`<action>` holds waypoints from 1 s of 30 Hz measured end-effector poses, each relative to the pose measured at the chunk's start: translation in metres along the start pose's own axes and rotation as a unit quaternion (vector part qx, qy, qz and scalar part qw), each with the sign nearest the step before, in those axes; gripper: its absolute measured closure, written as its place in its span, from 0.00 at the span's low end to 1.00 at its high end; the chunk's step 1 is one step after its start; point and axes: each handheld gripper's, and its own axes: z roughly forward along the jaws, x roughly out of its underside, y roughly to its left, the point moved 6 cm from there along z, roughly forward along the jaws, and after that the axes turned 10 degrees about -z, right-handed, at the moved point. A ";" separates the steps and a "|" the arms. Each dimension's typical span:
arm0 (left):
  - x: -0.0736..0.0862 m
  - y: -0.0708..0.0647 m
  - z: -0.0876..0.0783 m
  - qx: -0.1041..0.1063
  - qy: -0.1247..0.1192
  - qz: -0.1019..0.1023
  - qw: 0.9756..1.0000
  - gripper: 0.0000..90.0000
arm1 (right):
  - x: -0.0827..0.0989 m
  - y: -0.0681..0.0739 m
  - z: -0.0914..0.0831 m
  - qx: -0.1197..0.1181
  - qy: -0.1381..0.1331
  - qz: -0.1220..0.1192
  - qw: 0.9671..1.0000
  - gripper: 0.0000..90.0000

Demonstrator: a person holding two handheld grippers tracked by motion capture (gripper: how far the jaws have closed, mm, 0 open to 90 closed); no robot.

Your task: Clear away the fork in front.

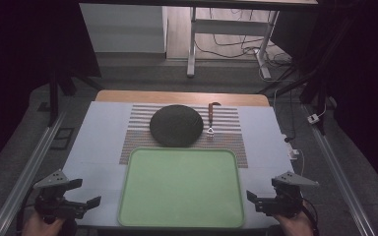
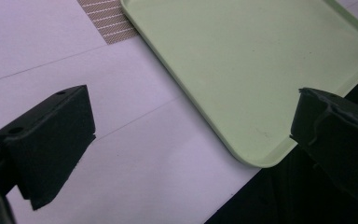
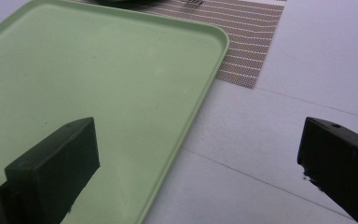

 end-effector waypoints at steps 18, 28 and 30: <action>0.001 -0.001 0.003 0.007 0.016 0.007 1.000 0.00 | 0.000 0.006 0.003 -0.014 0.016 -0.026 0.999 0.00; 0.001 -0.001 0.003 0.008 0.019 0.008 1.000 0.01 | 0.000 0.010 0.005 -0.024 0.026 -0.040 0.999 0.00; 0.001 -0.002 0.003 0.008 0.019 0.008 1.000 0.01 | 0.000 0.010 0.005 -0.026 0.026 -0.041 0.999 0.00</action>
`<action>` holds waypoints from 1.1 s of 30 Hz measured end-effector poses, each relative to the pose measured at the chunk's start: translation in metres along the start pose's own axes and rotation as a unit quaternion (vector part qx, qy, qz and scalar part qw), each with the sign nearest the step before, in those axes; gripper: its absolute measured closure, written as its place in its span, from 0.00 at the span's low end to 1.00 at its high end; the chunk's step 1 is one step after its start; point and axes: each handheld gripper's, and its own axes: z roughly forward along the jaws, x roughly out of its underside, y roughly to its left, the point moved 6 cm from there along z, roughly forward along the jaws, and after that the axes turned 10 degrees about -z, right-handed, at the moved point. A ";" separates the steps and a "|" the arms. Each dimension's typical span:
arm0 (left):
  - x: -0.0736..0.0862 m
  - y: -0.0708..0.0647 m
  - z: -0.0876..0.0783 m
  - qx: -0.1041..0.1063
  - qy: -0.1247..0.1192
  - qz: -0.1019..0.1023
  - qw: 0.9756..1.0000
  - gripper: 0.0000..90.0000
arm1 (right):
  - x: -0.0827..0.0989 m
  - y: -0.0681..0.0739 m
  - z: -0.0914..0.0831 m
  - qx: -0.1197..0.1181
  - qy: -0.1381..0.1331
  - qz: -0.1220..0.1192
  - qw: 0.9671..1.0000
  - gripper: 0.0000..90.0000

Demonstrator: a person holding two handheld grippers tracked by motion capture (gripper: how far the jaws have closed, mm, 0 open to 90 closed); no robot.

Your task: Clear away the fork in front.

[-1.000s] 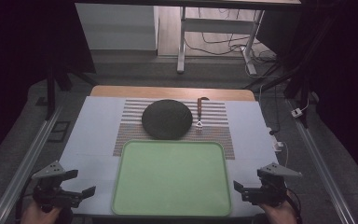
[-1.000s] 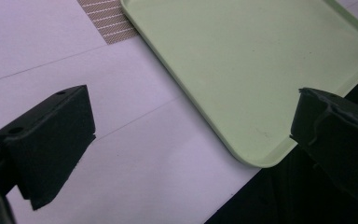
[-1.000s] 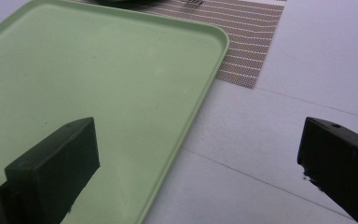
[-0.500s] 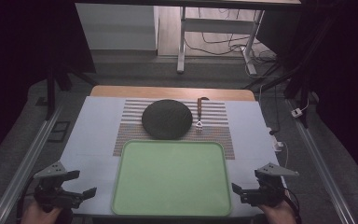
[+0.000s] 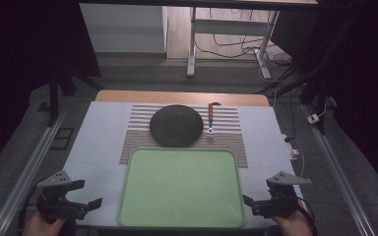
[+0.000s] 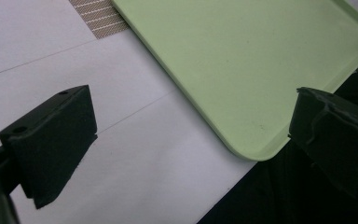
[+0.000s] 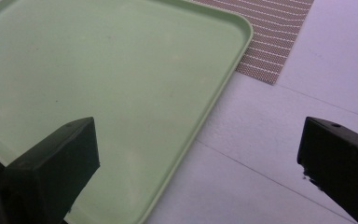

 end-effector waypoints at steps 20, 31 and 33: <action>0.000 0.001 0.000 -0.003 -0.001 -0.003 1.000 0.01 | -0.018 0.004 0.004 -0.030 -0.041 -0.005 0.999 0.00; 0.000 0.000 0.000 -0.005 -0.001 0.001 1.000 0.01 | -0.026 0.003 0.015 -0.043 -0.041 -0.006 0.998 0.00; 0.000 0.000 0.000 -0.005 0.000 0.002 1.000 0.01 | -0.026 0.003 0.016 -0.043 -0.042 -0.009 0.998 0.00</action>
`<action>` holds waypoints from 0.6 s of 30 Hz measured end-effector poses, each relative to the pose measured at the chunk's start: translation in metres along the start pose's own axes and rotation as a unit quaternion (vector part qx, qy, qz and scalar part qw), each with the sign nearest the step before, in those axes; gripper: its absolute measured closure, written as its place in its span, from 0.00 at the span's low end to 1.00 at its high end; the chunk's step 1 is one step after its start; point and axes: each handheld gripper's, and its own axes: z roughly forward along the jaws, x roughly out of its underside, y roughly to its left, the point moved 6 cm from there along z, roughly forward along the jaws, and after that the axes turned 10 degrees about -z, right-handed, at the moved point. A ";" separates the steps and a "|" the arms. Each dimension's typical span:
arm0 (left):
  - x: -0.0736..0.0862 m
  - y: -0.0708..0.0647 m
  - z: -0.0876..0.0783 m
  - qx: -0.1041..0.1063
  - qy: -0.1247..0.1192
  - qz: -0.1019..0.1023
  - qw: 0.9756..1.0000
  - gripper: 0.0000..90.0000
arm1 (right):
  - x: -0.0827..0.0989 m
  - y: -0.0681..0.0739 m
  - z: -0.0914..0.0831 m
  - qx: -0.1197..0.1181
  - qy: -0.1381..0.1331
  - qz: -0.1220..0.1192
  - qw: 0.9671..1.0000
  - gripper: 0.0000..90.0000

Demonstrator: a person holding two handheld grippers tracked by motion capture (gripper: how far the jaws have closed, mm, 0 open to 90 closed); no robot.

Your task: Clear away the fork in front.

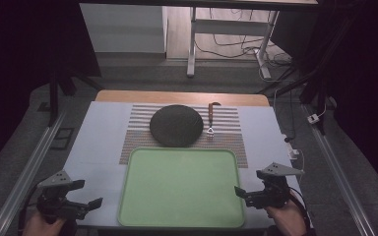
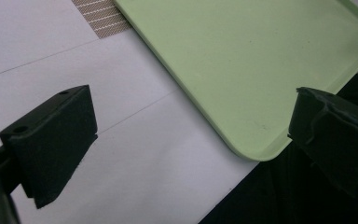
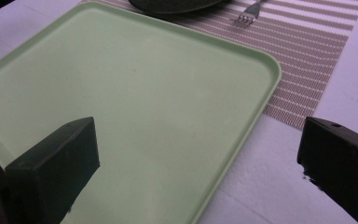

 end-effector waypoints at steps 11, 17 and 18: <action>0.000 0.000 0.000 0.000 0.001 0.001 1.000 0.01 | -0.008 -0.003 0.012 0.002 -0.001 -0.011 1.000 0.00; 0.000 0.000 0.000 -0.001 0.002 0.001 1.000 0.01 | -0.019 -0.002 0.021 -0.009 -0.012 -0.003 1.000 0.00; 0.000 0.000 0.000 -0.001 0.002 -0.001 1.000 0.01 | -0.021 -0.002 0.023 -0.008 -0.012 -0.005 1.000 0.00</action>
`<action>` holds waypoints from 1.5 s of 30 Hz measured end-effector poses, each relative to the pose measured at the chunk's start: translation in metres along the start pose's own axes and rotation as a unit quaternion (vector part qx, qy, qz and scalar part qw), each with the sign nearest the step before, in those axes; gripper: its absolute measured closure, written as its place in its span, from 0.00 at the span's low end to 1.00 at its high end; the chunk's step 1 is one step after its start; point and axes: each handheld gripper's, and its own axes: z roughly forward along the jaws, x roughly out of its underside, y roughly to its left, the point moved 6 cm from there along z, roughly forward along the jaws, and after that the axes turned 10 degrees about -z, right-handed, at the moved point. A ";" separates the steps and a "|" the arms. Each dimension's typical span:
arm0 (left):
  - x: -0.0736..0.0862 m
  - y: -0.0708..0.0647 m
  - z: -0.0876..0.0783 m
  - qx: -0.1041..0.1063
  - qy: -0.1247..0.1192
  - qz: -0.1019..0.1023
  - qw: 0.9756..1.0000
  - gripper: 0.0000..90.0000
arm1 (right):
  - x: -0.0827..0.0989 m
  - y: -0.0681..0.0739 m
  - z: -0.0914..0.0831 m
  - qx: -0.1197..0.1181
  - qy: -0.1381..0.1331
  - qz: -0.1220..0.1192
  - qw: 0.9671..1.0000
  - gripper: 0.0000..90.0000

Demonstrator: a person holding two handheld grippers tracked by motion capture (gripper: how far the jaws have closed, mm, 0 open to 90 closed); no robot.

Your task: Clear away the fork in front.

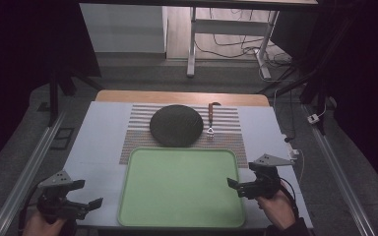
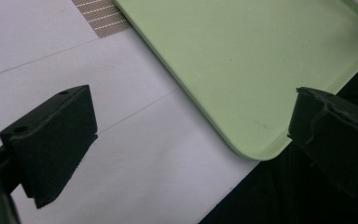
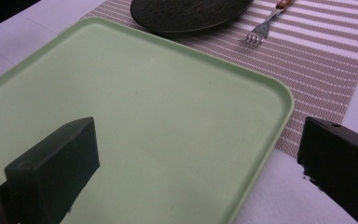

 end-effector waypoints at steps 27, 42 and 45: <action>0.000 0.001 0.000 -0.001 0.002 -0.001 1.000 0.01 | -0.018 -0.024 0.054 0.009 0.037 -0.015 0.999 0.00; 0.000 0.001 0.001 -0.001 0.003 -0.002 1.000 0.01 | -0.027 -0.044 0.082 0.042 0.065 -0.032 0.996 0.00; 0.000 0.001 0.001 0.000 0.003 -0.003 1.000 0.01 | -0.030 -0.049 0.090 0.044 0.077 -0.036 0.995 0.00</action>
